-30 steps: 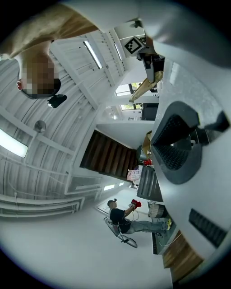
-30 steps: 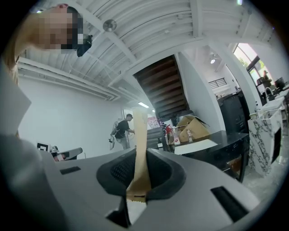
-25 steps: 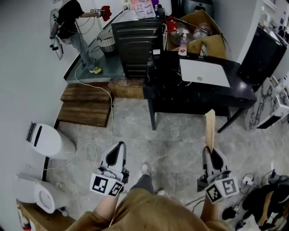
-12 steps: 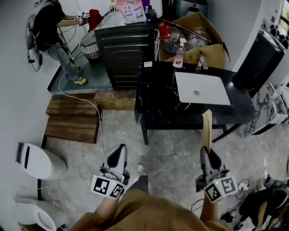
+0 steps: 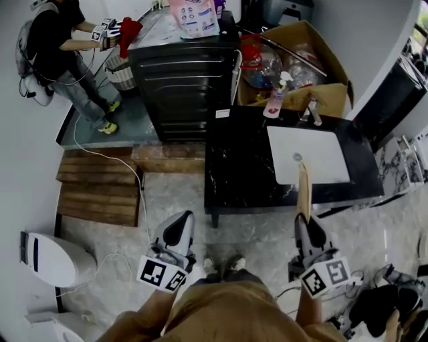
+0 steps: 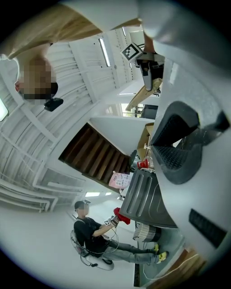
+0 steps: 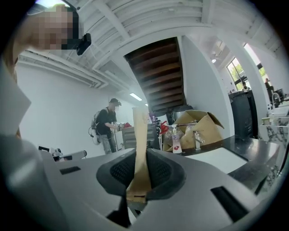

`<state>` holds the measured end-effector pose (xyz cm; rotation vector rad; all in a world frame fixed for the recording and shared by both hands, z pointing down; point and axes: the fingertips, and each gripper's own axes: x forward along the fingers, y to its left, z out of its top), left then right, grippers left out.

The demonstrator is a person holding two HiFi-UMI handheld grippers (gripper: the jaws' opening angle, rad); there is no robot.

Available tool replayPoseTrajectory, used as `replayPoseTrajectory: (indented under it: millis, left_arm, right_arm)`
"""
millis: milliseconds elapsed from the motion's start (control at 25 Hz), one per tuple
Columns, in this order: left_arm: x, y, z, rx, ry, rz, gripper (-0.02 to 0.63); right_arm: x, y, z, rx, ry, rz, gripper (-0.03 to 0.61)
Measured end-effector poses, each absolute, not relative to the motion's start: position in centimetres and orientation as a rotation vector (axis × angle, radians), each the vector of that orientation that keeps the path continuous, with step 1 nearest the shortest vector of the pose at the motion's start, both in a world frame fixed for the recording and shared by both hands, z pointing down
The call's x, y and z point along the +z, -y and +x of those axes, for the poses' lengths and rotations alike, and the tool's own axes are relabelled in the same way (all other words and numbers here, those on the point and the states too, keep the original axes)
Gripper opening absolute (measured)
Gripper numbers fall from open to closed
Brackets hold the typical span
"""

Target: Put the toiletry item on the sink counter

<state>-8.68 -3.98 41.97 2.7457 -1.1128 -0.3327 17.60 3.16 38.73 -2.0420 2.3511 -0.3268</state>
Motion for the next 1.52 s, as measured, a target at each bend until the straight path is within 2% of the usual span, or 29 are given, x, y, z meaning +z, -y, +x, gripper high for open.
replayPoseTrajectory:
  millis: [480, 720, 1520]
  left_arm:
    - [40.1, 13.3, -4.2, -0.351, 1.258, 2.734, 0.002]
    - [40.0, 16.1, -1.8, -0.353, 1.350, 2.716, 0.002]
    - [41.4, 18.1, -4.8, -0.295, 1.448, 2.662, 0.002]
  right_arm:
    - [38.1, 9.5, 21.6, -0.280, -2.494, -1.898, 0.054]
    - [41.2, 13.8, 22.8, -0.371, -2.596, -1.831, 0.054]
    - [48.7, 23.7, 17.0, -0.472, -2.778, -1.796, 0.055]
